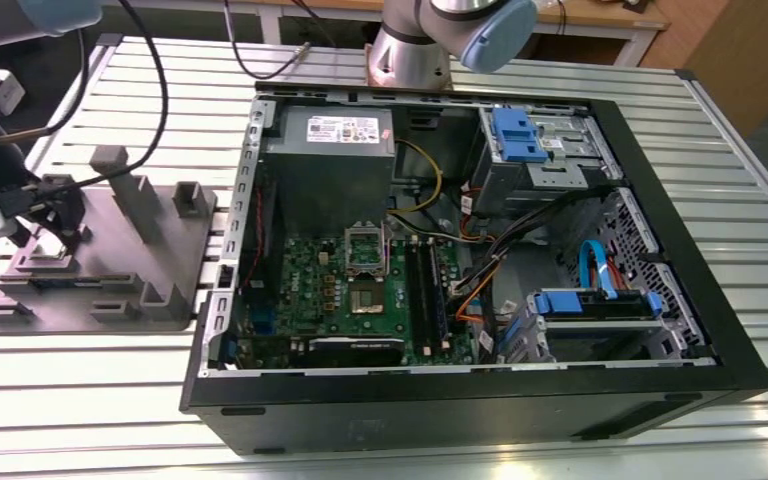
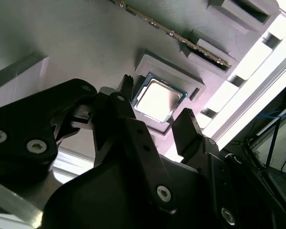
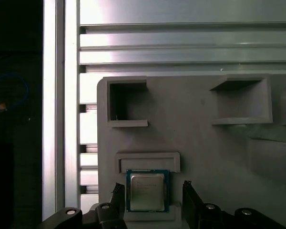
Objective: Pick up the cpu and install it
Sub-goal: 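Pick up the cpu and move it towards the insertion slot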
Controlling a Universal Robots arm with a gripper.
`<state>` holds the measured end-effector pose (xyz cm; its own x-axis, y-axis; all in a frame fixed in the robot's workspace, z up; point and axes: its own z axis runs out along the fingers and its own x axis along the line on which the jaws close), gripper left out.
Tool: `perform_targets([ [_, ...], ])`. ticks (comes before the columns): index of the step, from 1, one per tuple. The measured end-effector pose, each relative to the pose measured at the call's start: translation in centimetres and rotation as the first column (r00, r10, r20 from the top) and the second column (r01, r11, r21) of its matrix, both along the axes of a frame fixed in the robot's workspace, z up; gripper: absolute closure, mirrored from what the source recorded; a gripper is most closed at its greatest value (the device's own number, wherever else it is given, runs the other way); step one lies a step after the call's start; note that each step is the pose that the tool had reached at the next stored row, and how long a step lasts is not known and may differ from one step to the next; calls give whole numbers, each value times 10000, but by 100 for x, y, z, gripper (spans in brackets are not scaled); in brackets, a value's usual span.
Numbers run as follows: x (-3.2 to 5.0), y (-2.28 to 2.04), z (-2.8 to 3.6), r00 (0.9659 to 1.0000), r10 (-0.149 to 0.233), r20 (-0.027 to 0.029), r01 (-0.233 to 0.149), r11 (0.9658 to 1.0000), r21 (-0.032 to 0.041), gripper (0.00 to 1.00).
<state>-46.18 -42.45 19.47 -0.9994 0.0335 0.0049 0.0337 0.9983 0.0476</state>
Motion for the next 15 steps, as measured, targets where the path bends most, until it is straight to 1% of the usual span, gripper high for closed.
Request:
perform_targets([
  [9, 0, 0, -73, 10000, 35, -1, -35, 10000, 27, 40],
  [15, -3, 2, -83, 10000, 41, 2, -41, 10000, 30, 40],
])
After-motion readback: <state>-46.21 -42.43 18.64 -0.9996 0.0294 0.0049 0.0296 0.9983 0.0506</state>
